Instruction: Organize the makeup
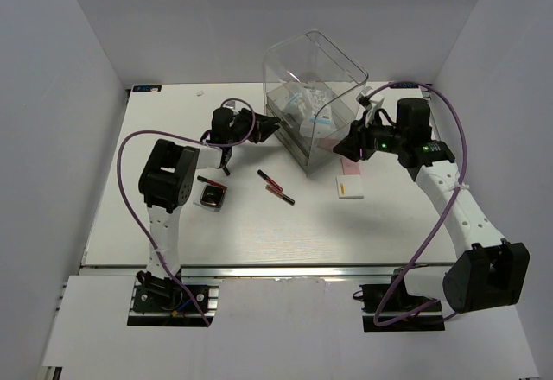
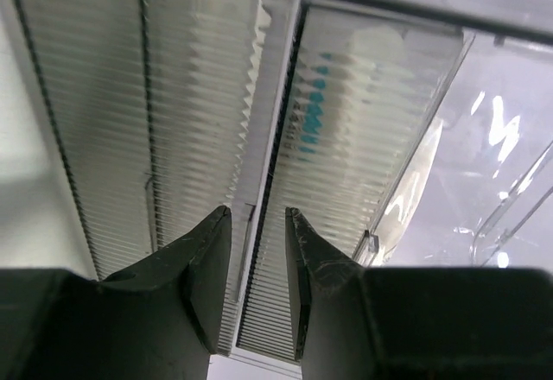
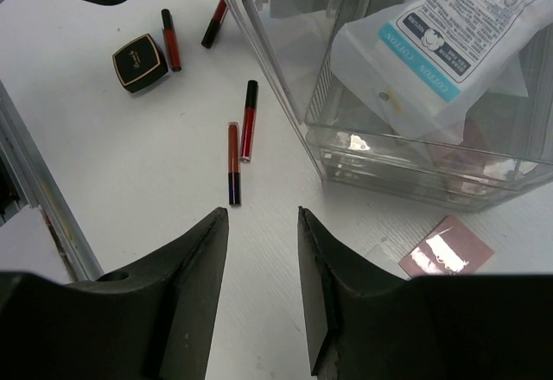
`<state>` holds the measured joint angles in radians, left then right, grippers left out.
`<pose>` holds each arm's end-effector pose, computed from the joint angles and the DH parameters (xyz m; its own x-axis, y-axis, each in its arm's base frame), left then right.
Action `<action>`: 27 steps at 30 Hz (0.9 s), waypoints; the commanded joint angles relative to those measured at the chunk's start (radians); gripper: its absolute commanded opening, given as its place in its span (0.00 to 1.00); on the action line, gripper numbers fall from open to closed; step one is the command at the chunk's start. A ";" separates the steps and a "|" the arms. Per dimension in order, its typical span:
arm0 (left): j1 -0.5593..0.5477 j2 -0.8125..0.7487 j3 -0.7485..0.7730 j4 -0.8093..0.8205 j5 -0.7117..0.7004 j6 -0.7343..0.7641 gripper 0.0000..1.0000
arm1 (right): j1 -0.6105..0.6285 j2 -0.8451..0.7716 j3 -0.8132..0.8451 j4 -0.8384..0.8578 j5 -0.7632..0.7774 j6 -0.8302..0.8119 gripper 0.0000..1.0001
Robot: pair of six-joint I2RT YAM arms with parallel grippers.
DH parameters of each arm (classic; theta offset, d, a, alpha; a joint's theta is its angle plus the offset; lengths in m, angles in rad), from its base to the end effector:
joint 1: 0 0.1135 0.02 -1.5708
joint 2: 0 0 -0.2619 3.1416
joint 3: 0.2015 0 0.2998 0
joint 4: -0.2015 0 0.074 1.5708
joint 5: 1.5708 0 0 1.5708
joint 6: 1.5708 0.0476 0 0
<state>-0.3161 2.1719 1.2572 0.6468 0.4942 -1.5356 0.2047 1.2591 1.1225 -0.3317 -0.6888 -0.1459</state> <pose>0.4745 -0.1790 0.1027 -0.7168 -0.6912 0.0915 -0.2265 0.1067 -0.9682 0.3245 0.0983 0.3322 -0.3337 -0.1839 -0.9246 -0.7689 0.6205 0.1541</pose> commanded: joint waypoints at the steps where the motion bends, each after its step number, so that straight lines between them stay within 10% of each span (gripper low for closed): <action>1: -0.017 -0.028 0.028 0.028 0.026 0.006 0.41 | -0.010 -0.015 -0.004 0.039 -0.017 0.002 0.44; 16: -0.029 -0.024 0.012 0.014 0.018 0.038 0.09 | -0.025 -0.020 0.003 0.049 -0.034 0.023 0.44; 27: 0.034 -0.182 -0.163 -0.004 0.020 0.112 0.04 | -0.028 -0.021 -0.004 0.053 -0.035 0.028 0.44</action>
<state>-0.3004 2.0872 1.1217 0.6746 0.4931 -1.4685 0.1825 1.2591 1.1160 -0.3138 -0.7048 -0.1268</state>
